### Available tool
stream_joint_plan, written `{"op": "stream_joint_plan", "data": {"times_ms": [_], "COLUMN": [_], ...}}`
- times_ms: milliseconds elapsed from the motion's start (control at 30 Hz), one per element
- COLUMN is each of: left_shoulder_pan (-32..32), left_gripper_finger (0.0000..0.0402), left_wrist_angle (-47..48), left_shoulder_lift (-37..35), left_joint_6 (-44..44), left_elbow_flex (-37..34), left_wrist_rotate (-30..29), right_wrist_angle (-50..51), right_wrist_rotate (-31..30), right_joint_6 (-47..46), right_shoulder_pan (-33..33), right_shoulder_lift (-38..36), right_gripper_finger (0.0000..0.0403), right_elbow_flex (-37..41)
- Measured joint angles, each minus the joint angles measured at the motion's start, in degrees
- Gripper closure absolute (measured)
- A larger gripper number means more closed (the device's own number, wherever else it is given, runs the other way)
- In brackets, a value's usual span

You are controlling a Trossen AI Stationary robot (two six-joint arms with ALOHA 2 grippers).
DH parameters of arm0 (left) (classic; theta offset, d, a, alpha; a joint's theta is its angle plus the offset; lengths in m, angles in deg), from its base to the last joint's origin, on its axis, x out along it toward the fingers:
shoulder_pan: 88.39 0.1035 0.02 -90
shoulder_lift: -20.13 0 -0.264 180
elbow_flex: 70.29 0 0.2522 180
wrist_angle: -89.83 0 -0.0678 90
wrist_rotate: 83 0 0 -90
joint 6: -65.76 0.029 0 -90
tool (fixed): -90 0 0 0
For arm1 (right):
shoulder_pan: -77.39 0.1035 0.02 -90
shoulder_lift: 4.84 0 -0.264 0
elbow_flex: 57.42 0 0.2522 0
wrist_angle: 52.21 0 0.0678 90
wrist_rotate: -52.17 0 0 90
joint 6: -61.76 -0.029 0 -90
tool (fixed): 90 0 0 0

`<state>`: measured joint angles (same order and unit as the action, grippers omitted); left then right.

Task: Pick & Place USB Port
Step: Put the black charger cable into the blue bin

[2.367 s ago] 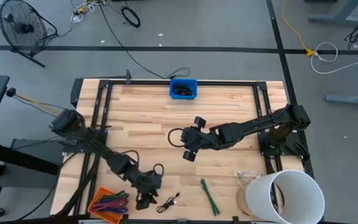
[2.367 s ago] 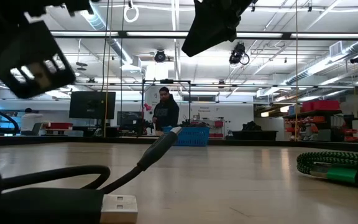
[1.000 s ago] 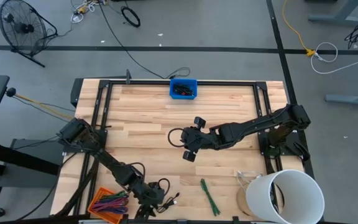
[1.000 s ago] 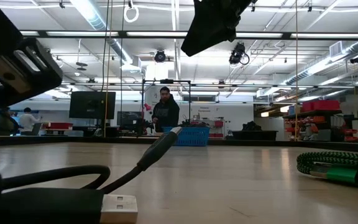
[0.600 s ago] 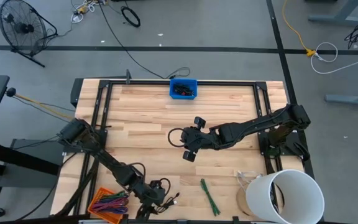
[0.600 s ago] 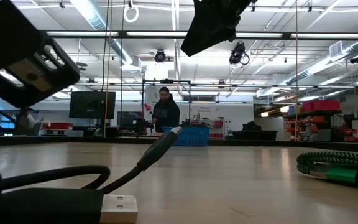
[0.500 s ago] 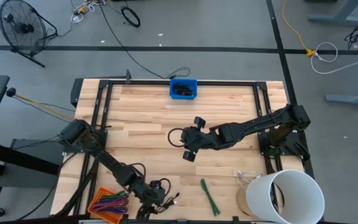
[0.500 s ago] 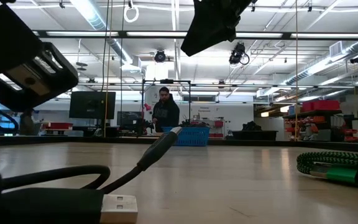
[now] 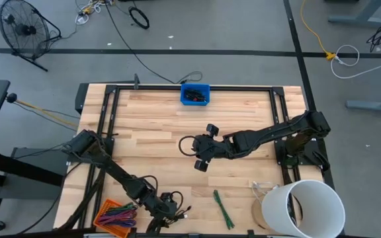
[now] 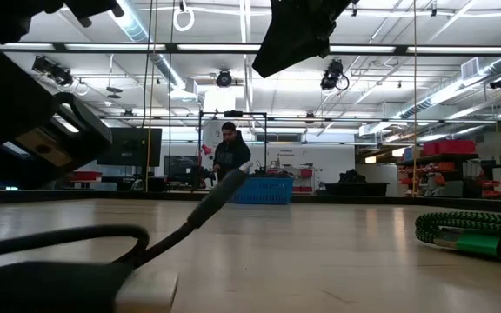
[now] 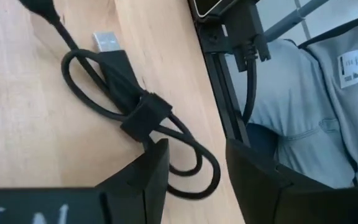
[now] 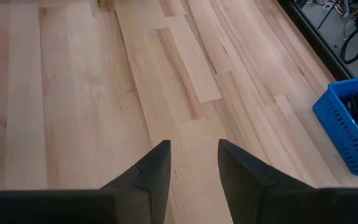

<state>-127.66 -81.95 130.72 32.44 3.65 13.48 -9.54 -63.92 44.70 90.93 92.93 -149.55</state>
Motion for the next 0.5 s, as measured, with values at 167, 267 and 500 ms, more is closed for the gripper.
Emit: {"op": "stream_joint_plan", "data": {"times_ms": [167, 267, 500], "left_shoulder_pan": [0.1, 0.4, 1.2], "left_gripper_finger": [0.0303, 0.0378, 0.0394], "left_wrist_angle": [-0.3, -0.2, 2.5], "left_shoulder_lift": [0.2, 0.2, -0.6], "left_joint_6": [-0.5, 0.2, 3.0], "left_elbow_flex": [0.0, 0.0, 0.0], "left_wrist_rotate": [-0.2, -0.4, -4.7], "right_wrist_angle": [0.2, 0.2, 0.3], "right_wrist_rotate": [0.0, 0.0, 0.0], "right_joint_6": [0.0, 0.0, 0.0], "right_shoulder_pan": [0.0, 0.0, 0.0], "right_shoulder_lift": [0.0, 0.0, 0.0], "right_gripper_finger": [0.0269, 0.0269, 0.0269], "right_elbow_flex": [0.0, 0.0, 0.0]}}
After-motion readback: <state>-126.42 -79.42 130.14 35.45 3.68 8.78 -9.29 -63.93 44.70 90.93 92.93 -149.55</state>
